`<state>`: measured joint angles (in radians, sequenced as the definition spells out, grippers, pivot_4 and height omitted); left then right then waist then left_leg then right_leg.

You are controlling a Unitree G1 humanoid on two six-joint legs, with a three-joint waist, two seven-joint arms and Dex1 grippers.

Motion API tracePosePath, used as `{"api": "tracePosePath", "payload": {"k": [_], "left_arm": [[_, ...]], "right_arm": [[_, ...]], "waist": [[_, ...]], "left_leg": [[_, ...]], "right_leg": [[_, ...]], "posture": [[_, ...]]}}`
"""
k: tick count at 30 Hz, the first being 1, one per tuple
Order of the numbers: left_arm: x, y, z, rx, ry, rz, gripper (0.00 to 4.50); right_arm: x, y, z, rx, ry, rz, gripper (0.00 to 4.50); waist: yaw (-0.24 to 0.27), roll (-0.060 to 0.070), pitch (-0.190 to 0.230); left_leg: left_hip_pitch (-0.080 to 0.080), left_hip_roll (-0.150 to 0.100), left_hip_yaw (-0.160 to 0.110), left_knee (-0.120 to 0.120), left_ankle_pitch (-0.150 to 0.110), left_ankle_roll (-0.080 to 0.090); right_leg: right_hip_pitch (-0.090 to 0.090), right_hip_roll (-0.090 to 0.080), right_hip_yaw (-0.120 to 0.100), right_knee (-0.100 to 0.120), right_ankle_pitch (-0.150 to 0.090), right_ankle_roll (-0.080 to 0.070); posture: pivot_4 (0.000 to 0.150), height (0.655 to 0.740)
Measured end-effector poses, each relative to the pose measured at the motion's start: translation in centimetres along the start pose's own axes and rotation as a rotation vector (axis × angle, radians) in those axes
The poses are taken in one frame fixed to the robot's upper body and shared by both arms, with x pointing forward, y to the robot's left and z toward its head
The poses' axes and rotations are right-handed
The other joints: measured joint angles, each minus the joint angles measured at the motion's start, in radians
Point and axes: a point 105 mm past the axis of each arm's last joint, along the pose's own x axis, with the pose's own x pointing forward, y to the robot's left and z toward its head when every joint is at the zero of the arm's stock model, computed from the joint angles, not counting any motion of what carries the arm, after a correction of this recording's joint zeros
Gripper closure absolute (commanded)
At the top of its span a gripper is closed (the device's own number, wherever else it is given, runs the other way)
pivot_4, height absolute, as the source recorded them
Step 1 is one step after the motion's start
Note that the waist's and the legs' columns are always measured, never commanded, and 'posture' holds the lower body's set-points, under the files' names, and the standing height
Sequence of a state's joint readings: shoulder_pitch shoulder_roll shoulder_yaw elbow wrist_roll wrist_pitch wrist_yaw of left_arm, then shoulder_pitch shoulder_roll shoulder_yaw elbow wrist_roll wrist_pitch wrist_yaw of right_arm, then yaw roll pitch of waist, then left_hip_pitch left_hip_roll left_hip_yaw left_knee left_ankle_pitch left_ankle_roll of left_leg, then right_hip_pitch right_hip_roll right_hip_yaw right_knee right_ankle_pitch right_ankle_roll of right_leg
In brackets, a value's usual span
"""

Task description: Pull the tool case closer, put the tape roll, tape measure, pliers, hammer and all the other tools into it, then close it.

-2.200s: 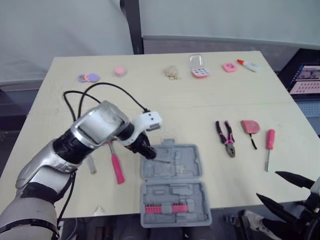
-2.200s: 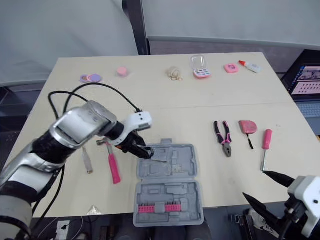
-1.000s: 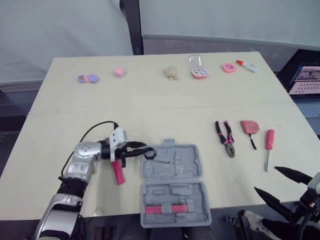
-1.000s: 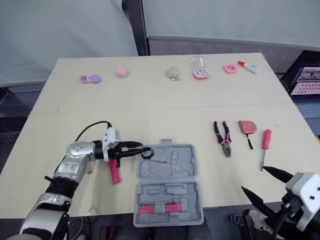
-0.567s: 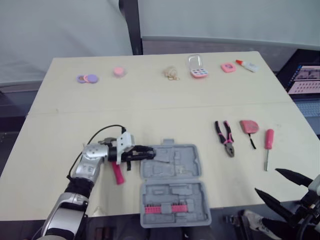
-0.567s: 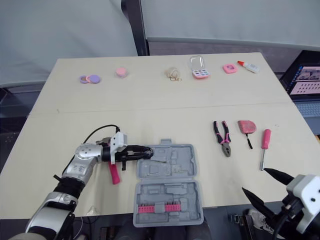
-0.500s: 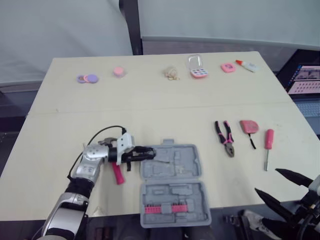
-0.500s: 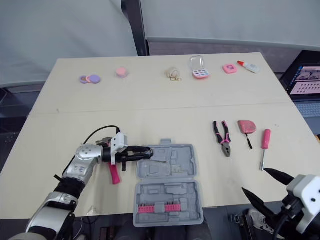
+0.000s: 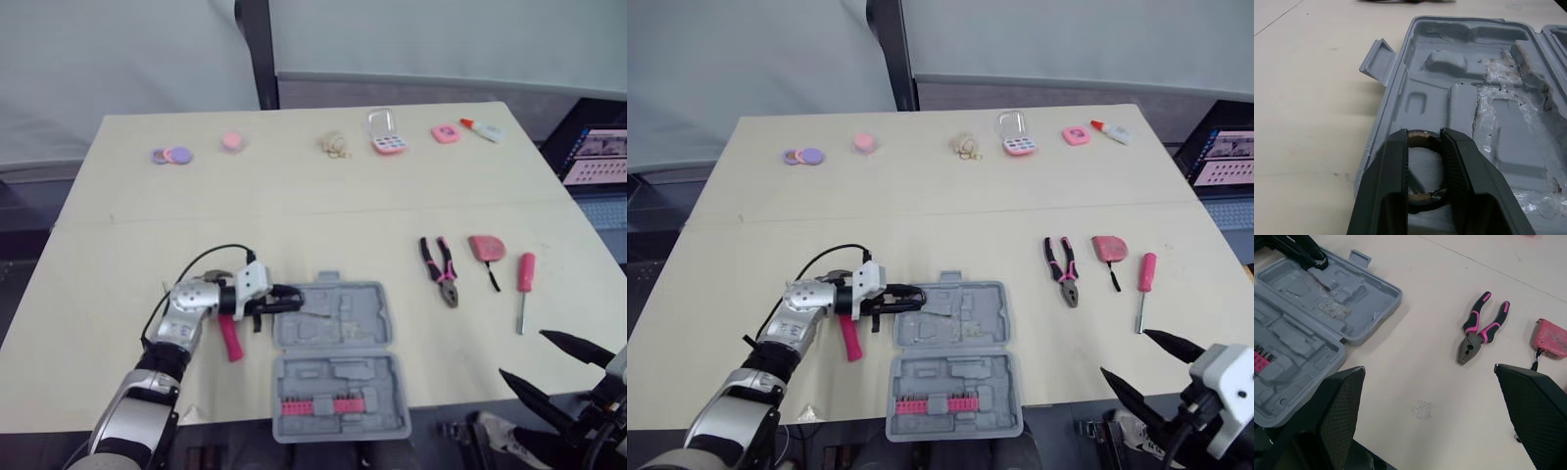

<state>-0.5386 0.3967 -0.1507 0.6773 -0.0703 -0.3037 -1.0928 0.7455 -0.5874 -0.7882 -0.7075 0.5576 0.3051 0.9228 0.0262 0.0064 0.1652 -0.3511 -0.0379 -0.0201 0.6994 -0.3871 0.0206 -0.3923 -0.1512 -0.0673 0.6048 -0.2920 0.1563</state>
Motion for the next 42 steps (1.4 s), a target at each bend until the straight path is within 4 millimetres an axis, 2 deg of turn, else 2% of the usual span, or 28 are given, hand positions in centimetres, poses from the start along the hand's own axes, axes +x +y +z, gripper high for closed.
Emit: {"api": "tracePosePath", "payload": {"k": [7,12,15,17,20,24,28,31,37,42], "left_arm": [[-0.1,-0.3,-0.2,-0.018,-0.006,0.024,3.35],[-0.8,0.2,0.8,-0.146,-0.089,0.070,3.35],[-2.5,1.3,3.7,-0.150,-0.170,0.096,3.35],[-4.8,1.6,5.8,-0.135,-0.196,0.090,3.35],[-7.4,0.8,6.9,-0.165,-0.193,0.062,3.35],[-10.4,-2.2,4.8,-0.304,-0.107,-0.002,3.35],[-13.6,-4.9,2.4,-0.414,-0.036,0.012,3.35],[-15.0,-6.4,1.4,-0.457,-0.016,0.027,3.35],[-16.7,-8.4,0.5,-0.522,-0.022,0.059,3.35],[-16.4,-8.9,0.6,-0.532,-0.047,0.062,3.35]], "right_arm": [[0.2,0.2,-0.1,0.009,-0.002,0.013,0.00],[0.5,0.4,-0.1,0.011,-0.010,0.023,0.00],[0.6,0.3,0.0,0.004,-0.014,0.029,0.00],[0.7,0.3,0.2,-0.004,-0.015,0.042,0.00],[0.8,0.3,0.2,-0.006,-0.019,0.051,0.00],[1.1,0.3,0.4,-0.010,-0.031,0.064,0.00],[1.6,0.2,0.5,-0.008,-0.045,0.076,0.00],[1.7,0.1,0.5,-0.008,-0.049,0.076,0.00],[1.9,-0.2,0.8,-0.023,-0.055,0.085,0.00],[2.3,-0.3,1.3,-0.033,-0.079,0.094,0.00]], "waist": [[-0.001,0.002,-0.004],[-0.001,0.002,-0.004],[-0.002,0.002,-0.004],[-0.004,0.002,-0.004],[-0.006,0.006,-0.005],[-0.008,0.007,-0.005],[-0.002,0.007,-0.005],[0.001,0.007,-0.005],[-0.002,0.007,-0.005],[-0.001,0.007,-0.005]], "left_leg": [[0.000,0.000,0.000,0.000,0.000,0.001],[0.000,0.001,0.000,0.000,0.000,0.001],[0.000,0.001,-0.001,0.000,0.000,0.001],[0.000,0.002,-0.005,0.000,-0.001,0.000],[0.001,0.002,-0.009,-0.001,-0.001,0.000],[0.001,0.002,-0.009,-0.001,-0.001,-0.001],[0.000,0.002,-0.009,-0.001,-0.002,-0.001],[0.000,0.001,-0.010,0.000,-0.002,0.000],[0.000,0.002,-0.009,-0.001,-0.003,-0.001],[0.000,0.002,-0.009,-0.001,-0.003,0.000]], "right_leg": [[0.000,0.000,0.000,0.000,0.000,0.000],[0.000,0.000,0.000,0.000,0.000,0.000],[0.000,0.000,0.000,0.000,0.000,0.000],[-0.001,0.000,0.000,-0.001,0.000,0.000],[-0.001,0.000,0.000,0.000,0.000,0.000],[0.000,0.000,0.000,-0.001,0.000,0.000],[0.001,0.000,0.001,-0.003,0.000,-0.001],[0.001,0.000,0.001,-0.004,0.000,-0.001],[0.001,0.000,0.001,-0.004,-0.001,-0.001],[0.001,0.000,0.002,-0.004,-0.001,-0.001]], "posture": [[0.150,0.7400],[0.150,0.7400],[0.150,0.7400],[0.150,0.7400],[0.150,0.7400],[0.150,0.7400],[0.150,0.7400],[0.150,0.7400],[0.150,0.7400],[0.150,0.7400]]}}
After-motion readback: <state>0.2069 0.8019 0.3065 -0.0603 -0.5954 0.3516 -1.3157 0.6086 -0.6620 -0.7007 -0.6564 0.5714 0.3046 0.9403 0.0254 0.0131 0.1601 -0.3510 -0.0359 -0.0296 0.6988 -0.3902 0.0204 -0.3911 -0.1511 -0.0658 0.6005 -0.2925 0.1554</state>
